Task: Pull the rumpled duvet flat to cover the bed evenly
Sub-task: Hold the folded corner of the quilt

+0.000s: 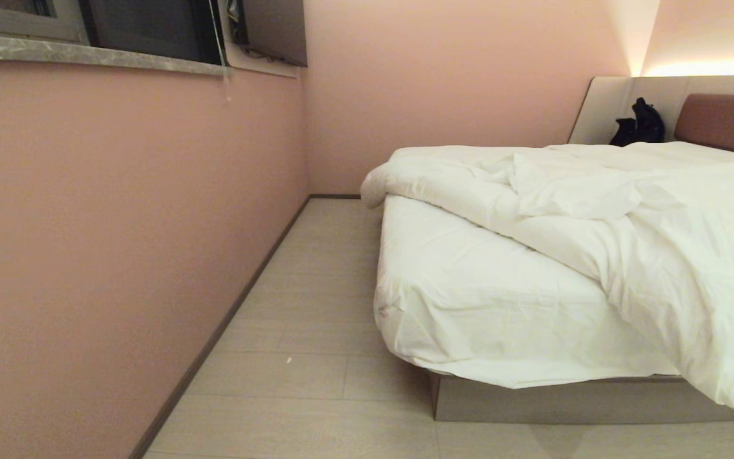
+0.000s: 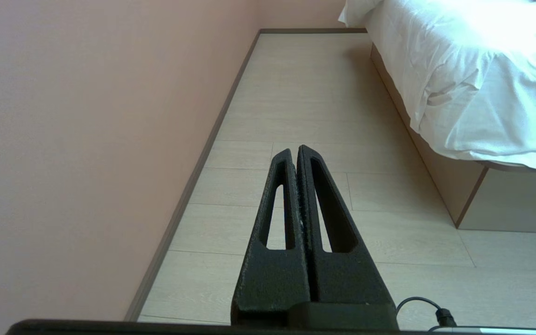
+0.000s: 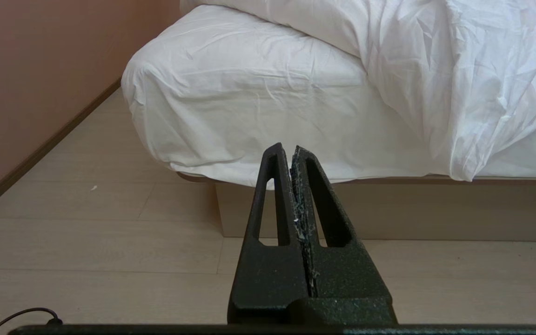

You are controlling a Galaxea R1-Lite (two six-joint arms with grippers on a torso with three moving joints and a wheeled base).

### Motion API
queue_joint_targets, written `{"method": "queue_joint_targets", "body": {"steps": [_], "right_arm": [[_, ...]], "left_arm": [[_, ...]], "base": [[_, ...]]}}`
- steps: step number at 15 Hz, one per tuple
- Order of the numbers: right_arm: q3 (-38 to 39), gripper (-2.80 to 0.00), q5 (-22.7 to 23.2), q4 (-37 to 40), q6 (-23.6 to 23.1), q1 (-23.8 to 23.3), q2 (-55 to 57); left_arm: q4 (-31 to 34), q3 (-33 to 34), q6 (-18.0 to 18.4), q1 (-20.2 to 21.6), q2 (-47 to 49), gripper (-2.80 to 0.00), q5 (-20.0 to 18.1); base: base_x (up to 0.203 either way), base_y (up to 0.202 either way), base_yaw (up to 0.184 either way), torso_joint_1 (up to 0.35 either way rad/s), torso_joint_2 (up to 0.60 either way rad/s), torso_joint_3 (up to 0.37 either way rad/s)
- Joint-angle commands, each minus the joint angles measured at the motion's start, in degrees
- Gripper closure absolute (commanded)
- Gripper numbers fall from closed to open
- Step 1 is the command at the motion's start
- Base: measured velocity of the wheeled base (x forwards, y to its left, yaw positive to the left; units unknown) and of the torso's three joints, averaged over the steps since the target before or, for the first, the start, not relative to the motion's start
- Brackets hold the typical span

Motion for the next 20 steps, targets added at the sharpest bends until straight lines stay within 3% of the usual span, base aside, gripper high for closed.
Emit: {"method": "queue_joint_targets", "body": {"steps": [1, 13, 20], "right_arm": [[-0.01, 0.0, -0.02, 0.02, 0.0, 0.0, -0.01], [0.05, 0.0, 0.04, 0.02, 0.0, 0.0, 0.01], [-0.01, 0.0, 0.07, -0.07, -0.18, 0.0, -0.01]], "left_arm": [[0.01, 0.0, 0.0, 0.0, 0.05, 0.0, 0.01], [0.01, 0.0, 0.18, 0.01, 0.05, 0.0, 0.01], [-0.08, 0.0, 0.09, 0.0, 0.05, 0.0, 0.01]], "base": [[0.0, 0.0, 0.0, 0.0, 0.0, 0.0], [0.005, 0.0, 0.0, 0.0, 0.0, 0.0], [0.191, 0.0, -0.001, 0.001, 0.0, 0.002]]}}
